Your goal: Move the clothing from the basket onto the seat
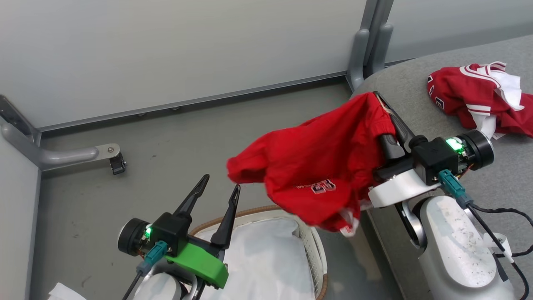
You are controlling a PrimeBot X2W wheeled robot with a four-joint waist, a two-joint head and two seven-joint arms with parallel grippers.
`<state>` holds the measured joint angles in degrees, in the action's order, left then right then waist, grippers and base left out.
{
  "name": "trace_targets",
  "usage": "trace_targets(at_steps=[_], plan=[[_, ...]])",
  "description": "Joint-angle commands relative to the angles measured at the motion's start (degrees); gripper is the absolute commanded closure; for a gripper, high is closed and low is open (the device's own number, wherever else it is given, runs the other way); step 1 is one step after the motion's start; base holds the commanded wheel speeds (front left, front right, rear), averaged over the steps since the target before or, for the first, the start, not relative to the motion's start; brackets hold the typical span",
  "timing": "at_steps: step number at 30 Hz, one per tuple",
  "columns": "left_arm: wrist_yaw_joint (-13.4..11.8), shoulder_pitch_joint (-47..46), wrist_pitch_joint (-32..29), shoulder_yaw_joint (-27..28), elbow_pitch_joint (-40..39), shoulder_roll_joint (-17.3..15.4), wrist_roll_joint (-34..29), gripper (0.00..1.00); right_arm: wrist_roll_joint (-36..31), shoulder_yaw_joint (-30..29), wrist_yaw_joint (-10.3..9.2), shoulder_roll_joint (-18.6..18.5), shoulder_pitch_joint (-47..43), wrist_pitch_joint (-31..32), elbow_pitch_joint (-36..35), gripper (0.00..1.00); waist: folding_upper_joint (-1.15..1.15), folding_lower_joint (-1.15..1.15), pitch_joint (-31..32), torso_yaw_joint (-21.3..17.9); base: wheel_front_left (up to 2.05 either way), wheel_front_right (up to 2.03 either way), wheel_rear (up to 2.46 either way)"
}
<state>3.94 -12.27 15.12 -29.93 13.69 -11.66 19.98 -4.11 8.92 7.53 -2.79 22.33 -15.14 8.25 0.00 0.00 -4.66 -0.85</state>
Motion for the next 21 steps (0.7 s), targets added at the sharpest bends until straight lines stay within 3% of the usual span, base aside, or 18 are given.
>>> trace_targets(at_steps=[1,14,21], plan=[[0.56,0.98,0.03,0.70,0.28,0.48,-1.00,0.00,-0.53,-0.56,-0.08,-0.20,-0.58,-0.01,-0.35,1.00,0.00,0.00,-0.05,-0.01,0.00,0.00,0.00],[2.91,1.85,0.03,3.71,1.40,3.75,-4.84,0.00,-1.91,-4.02,-0.08,-0.21,-1.81,-0.02,-0.69,1.00,0.00,0.00,-0.91,-1.25,0.00,0.00,0.00],[3.34,1.25,0.03,4.70,1.06,4.51,-5.87,0.00,-2.03,-6.05,-0.08,-0.21,-1.19,-0.01,-1.56,1.00,0.00,0.00,-3.16,-5.39,0.00,0.00,0.00]])
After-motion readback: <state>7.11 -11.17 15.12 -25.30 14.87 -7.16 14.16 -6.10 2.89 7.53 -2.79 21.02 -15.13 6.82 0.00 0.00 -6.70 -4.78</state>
